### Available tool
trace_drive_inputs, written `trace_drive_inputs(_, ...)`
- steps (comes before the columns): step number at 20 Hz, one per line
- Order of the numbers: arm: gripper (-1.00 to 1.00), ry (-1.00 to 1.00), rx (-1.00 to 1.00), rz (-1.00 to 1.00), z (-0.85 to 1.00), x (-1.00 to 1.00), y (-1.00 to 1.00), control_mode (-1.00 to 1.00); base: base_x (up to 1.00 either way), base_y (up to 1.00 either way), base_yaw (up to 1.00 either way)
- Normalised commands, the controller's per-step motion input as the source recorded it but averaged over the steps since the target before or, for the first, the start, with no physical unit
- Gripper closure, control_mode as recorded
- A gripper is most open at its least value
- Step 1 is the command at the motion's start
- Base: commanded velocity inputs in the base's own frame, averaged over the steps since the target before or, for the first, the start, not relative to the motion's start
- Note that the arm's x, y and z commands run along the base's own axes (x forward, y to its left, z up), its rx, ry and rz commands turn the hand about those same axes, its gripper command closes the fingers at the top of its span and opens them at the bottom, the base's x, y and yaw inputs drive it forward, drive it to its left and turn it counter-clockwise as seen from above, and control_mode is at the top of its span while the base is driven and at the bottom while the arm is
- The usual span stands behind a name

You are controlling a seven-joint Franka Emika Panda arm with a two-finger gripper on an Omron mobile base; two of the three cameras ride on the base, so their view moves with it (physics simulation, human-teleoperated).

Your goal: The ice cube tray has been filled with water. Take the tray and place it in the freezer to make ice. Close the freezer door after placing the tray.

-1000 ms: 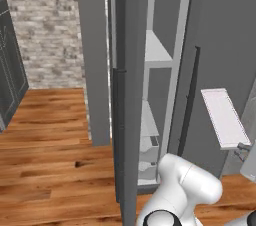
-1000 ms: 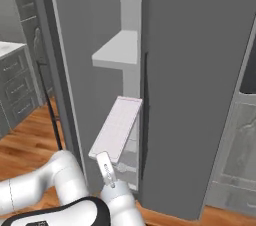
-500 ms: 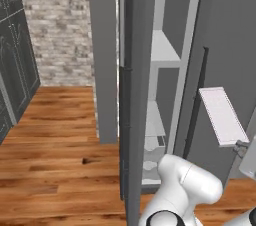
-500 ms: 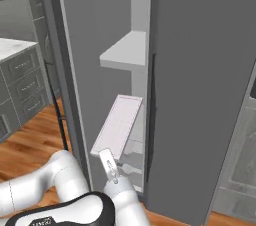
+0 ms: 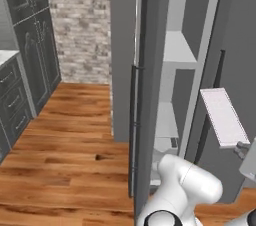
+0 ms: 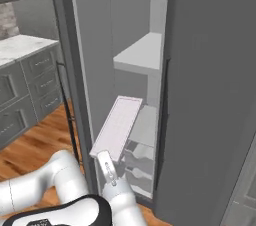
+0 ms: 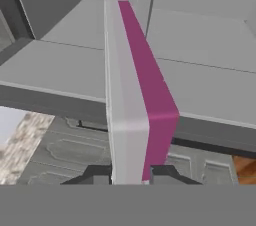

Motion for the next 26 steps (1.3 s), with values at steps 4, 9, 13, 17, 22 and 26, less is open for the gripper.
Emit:
trace_drive_inputs(4,1.0,0.0,0.0,0.0,0.0,0.0,0.0,1.0,0.29,-0.15,0.23)
trace_drive_inputs(9,1.0,0.0,0.0,0.0,0.0,0.0,0.0,1.0,0.39,-0.15,0.05)
trace_drive_inputs(13,1.0,0.0,0.0,0.0,0.0,0.0,0.0,1.0,0.45,-0.05,0.0)
trace_drive_inputs(17,1.0,0.0,0.0,0.0,0.0,0.0,0.0,1.0,0.44,0.0,0.04)
trace_drive_inputs(22,1.0,0.0,0.0,0.0,0.0,0.0,0.0,1.0,0.42,0.0,0.04)
trace_drive_inputs(26,1.0,-0.06,0.0,0.02,0.22,0.09,0.06,-1.0,0.15,0.01,0.03)
